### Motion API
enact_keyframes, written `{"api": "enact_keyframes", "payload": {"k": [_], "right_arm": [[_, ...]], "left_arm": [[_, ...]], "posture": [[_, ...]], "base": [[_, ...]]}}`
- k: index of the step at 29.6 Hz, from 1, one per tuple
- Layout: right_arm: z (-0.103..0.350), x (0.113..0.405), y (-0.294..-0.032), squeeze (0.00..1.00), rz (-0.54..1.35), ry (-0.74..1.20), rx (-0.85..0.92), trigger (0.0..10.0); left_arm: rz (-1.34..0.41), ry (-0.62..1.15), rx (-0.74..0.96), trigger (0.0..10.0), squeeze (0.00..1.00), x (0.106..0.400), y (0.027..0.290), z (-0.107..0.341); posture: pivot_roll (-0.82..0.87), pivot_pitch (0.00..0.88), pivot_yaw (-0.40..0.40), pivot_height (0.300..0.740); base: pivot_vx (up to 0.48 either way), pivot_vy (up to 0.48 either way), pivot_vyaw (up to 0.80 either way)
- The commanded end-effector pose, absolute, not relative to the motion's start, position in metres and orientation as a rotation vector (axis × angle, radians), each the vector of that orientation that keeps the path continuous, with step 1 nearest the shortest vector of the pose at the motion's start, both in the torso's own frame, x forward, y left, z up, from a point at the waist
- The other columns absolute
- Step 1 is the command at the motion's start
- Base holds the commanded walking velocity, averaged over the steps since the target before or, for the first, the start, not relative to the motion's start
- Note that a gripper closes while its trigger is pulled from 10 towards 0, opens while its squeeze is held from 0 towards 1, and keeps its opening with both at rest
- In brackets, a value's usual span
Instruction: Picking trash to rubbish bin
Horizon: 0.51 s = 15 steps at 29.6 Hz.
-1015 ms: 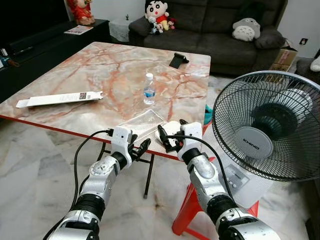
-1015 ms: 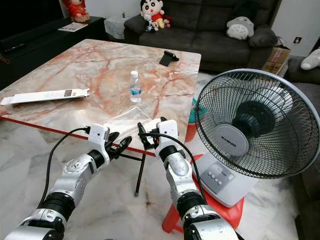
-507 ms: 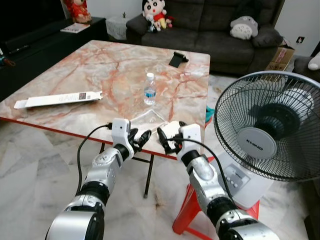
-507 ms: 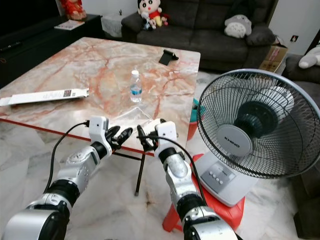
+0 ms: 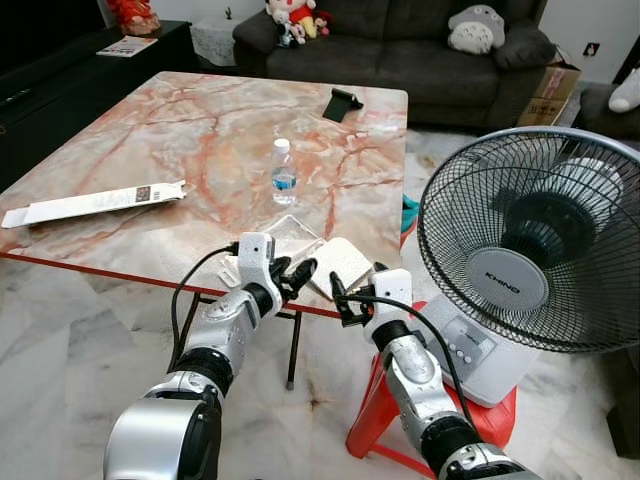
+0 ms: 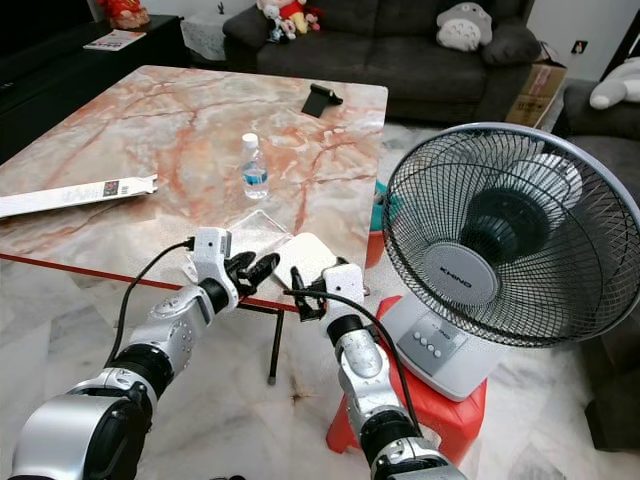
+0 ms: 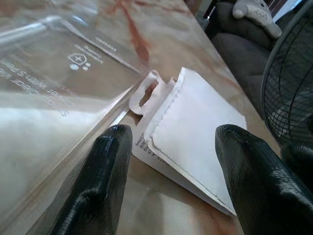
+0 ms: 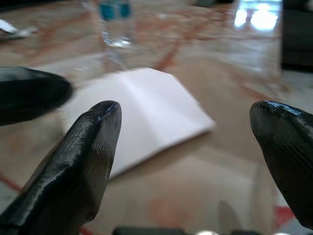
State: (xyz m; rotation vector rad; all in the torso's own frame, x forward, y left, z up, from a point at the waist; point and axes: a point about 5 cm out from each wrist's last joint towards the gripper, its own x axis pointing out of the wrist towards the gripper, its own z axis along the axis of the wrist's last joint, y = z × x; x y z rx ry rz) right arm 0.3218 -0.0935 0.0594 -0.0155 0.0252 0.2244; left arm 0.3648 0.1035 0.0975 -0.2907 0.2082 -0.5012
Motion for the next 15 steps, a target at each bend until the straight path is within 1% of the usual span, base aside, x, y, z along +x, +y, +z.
{"api": "enact_keyframes", "payload": {"k": [1, 7, 15], "right_arm": [[0.061, 0.322, -0.097, 0.0, 0.187, 0.019, -0.02, 10.0], [0.061, 0.321, -0.097, 0.0, 0.17, 0.017, -0.038, 10.0], [0.058, 0.317, -0.093, 0.0, 0.17, 0.02, -0.039, 10.0]], "left_arm": [[-0.506, 0.199, -0.289, 10.0, 0.0, 0.369, 0.104, 0.103], [-0.488, 0.193, -0.302, 10.0, 0.0, 0.373, 0.106, 0.108], [-0.499, 0.178, -0.316, 10.0, 0.0, 0.378, 0.102, 0.118]], "posture": [[-0.01, 0.12, 0.009, 0.74], [-0.01, 0.134, 0.009, 0.74], [-0.02, 0.15, 0.016, 0.74]], "base": [[0.0, 0.0, 0.0], [0.0, 0.0, 0.0], [0.0, 0.0, 0.0]]}}
